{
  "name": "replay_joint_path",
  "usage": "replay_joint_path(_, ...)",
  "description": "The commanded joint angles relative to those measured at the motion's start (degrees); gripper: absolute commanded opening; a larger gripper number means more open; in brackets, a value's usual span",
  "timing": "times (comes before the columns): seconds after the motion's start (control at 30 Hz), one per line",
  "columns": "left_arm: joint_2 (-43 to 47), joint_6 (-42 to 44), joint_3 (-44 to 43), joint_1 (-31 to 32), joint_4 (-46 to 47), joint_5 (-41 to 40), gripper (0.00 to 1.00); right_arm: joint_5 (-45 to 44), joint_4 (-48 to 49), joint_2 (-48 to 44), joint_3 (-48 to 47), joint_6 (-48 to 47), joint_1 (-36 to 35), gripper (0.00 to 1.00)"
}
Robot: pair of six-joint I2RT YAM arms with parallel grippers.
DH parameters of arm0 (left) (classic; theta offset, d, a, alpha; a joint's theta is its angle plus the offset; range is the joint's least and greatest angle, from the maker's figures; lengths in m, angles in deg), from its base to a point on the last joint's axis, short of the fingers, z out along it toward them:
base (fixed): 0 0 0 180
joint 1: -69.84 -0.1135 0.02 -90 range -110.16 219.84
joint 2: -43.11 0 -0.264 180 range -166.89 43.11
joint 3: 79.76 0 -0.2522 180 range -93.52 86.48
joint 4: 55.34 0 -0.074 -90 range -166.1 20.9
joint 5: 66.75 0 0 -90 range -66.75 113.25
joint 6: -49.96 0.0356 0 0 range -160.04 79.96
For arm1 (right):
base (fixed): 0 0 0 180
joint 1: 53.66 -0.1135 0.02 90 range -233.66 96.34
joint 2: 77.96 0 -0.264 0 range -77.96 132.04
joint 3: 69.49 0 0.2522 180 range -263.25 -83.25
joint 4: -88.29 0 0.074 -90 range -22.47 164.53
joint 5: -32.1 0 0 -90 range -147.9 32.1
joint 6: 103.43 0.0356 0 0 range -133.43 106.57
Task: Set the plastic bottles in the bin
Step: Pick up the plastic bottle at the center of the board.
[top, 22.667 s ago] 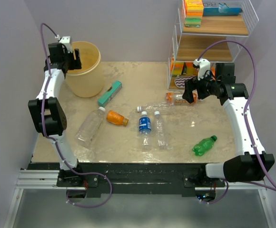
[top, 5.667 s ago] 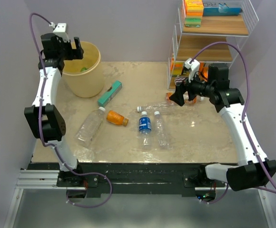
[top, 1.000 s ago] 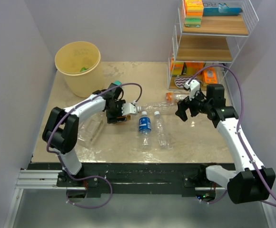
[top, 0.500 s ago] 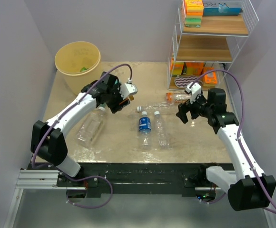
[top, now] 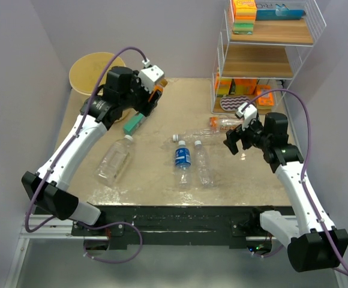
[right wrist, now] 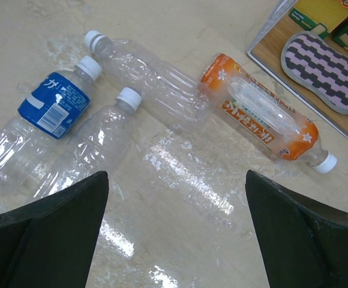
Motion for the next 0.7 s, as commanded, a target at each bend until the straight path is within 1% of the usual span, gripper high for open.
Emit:
replay_joint_path(0.0,1.5,-4.9,-6.7,0.2,2.1,-4.2,0.46,-1.3,2.4,-0.2,0.4,0.4,0.5,0.98)
replay_joint_path(0.23,0.6,-4.9,-10.7,-1.7,4.8,-7.4,0.49,-1.2,2.2,-0.5,0.5,0.3,0.6,0.98)
replay_joint_path(0.53,-5.0,-6.2,-21.8,-4.8,6.8,-10.5,0.49,-1.4,2.1,-0.5,0.6,0.1,0.8,0.98)
replay_joint_path(0.67,-7.8,-6.5,-25.7,-7.7,7.3,-10.9,0.49,-1.5,2.2,-0.3,0.7,0.1,0.9,0.98)
